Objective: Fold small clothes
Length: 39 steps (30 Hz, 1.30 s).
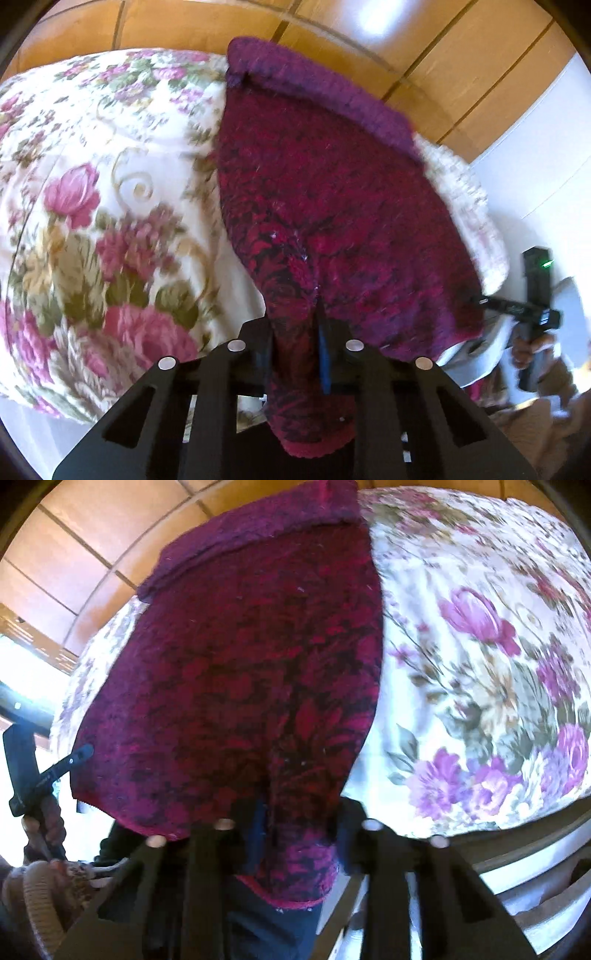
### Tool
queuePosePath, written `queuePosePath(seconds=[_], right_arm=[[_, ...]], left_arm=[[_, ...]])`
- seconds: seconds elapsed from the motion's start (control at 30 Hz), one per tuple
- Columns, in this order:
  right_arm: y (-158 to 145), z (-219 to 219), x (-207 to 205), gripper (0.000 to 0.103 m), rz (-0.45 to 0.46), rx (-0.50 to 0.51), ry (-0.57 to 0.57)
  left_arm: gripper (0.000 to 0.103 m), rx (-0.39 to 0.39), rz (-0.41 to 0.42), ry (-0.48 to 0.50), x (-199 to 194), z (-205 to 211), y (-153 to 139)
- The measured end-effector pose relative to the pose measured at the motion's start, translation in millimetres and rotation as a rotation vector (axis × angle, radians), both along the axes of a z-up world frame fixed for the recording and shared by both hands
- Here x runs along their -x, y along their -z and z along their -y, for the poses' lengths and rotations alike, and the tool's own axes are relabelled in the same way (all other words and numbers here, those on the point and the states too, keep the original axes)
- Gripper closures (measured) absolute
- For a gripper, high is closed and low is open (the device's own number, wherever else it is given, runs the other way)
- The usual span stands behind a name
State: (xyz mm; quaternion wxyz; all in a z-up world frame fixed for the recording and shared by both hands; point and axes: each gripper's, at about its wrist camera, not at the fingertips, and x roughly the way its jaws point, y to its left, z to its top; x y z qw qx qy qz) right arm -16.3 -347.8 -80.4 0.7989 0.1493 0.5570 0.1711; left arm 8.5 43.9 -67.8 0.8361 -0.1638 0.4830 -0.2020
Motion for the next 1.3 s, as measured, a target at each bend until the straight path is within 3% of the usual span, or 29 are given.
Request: queuePosePath(seconds=[0.2, 0.3, 0.5, 0.7, 0.73, 0.9, 0.97, 1.03, 1.07, 1.13, 1.23, 1.3], right_arm=[[-34.1, 0.9, -32.8, 0.082, 0.120, -0.135, 0.052], [-42.9, 4.3, -59.6, 0.082, 0.152, -0.206, 0.109], [-34.2, 17.3, -107.1, 0.082, 0.138, -0.251, 0.224], [-27.5, 12.6, -164.6, 0.082, 0.088, -0.209, 0.269], [-25.8, 12.8, -170.7, 0.078, 0.078, -0.212, 0.274], [-24.6, 19.8, -184.5, 0.052, 0.057, -0.298, 0.305], [-26.5, 27.6, -180.7, 0.026, 0.063, -0.389, 0.320], [-34.4, 34.7, -174.1, 0.010, 0.121, -0.404, 0.342], [-39.3, 38.6, -168.5, 0.006, 0.155, -0.381, 0.358], [-43.5, 45.4, -158.3, 0.004, 0.177, -0.367, 0.369], [-38.0, 55.0, -141.0, 0.004, 0.175, -0.313, 0.380], [-28.9, 56.7, -128.9, 0.005, 0.161, -0.261, 0.375]], left_arm=[[0.088, 0.198, 0.051, -0.029, -31.4, -14.5, -28.3], [0.088, 0.251, 0.065, -0.036, -57.9, -10.5, -36.4], [0.088, 0.280, 0.034, -0.096, -128.3, -6.0, -39.0], [0.088, 0.264, -0.017, -0.130, -185.8, 0.7, -29.8], [0.088, 0.280, -0.043, -0.137, -193.7, -0.3, -26.8], [0.064, 0.458, -0.157, -0.206, -216.9, -21.8, -14.8], [0.055, 0.505, -0.147, -0.232, -214.7, -33.1, -16.0], [0.036, 0.525, -0.107, -0.298, -206.3, -52.5, -19.8], [0.029, 0.541, -0.088, -0.335, -201.3, -64.0, -21.6], [0.028, 0.555, -0.062, -0.378, -191.6, -81.4, -24.0], [0.027, 0.470, -0.020, -0.400, -171.3, -96.4, -24.7], [0.022, 0.374, -0.007, -0.355, -154.2, -90.2, -18.9]])
